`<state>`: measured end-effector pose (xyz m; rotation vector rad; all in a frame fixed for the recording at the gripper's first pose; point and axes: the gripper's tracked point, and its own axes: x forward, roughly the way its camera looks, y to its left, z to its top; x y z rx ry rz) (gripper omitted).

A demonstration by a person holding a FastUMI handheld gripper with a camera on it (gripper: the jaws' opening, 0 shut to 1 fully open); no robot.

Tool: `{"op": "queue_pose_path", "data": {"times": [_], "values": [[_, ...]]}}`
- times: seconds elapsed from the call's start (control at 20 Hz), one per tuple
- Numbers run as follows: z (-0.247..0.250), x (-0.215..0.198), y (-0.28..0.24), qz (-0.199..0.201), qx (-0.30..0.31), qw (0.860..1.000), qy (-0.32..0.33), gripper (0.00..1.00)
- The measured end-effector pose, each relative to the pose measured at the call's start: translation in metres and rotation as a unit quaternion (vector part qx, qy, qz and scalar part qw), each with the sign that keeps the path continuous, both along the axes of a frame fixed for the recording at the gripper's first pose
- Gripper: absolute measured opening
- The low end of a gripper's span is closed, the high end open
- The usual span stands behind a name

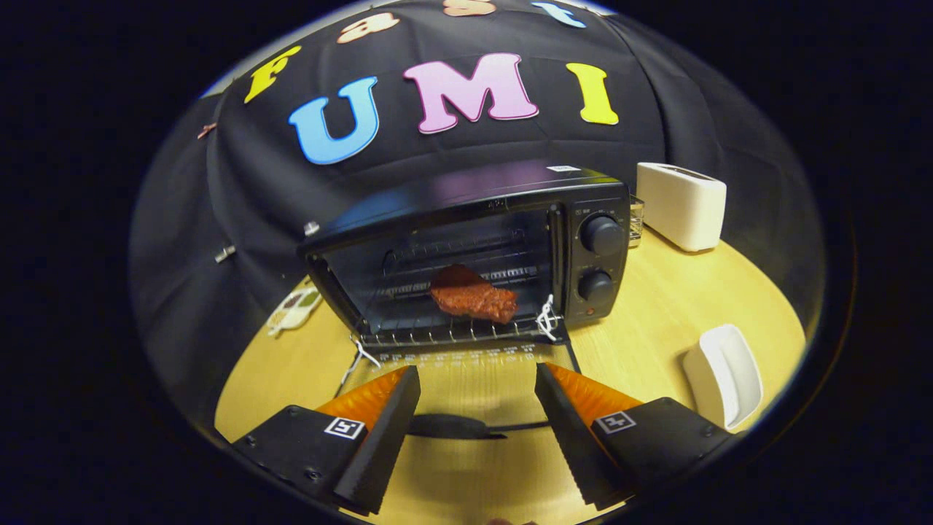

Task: Open the toaster oven, put the food inside, and close the toaster oven door.

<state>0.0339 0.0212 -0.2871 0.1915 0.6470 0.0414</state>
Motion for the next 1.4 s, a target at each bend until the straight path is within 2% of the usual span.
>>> {"op": "queue_pose_path", "data": {"times": [0.2,0.4,0.85,1.15,1.3,1.4], "values": [[-0.013,-0.04,0.006,0.041,-0.033,0.998,0.045,0.98],[-0.033,-0.057,0.015,0.064,-0.037,0.994,0.078,0.99],[-0.081,-0.047,0.029,0.084,-0.05,0.989,0.112,0.99],[-0.082,-0.03,0.031,0.091,-0.049,0.989,0.11,0.98],[-0.074,-0.028,0.03,0.108,-0.063,0.988,0.096,0.99],[-0.063,-0.028,0.031,0.107,-0.054,0.989,0.084,0.99]]}}
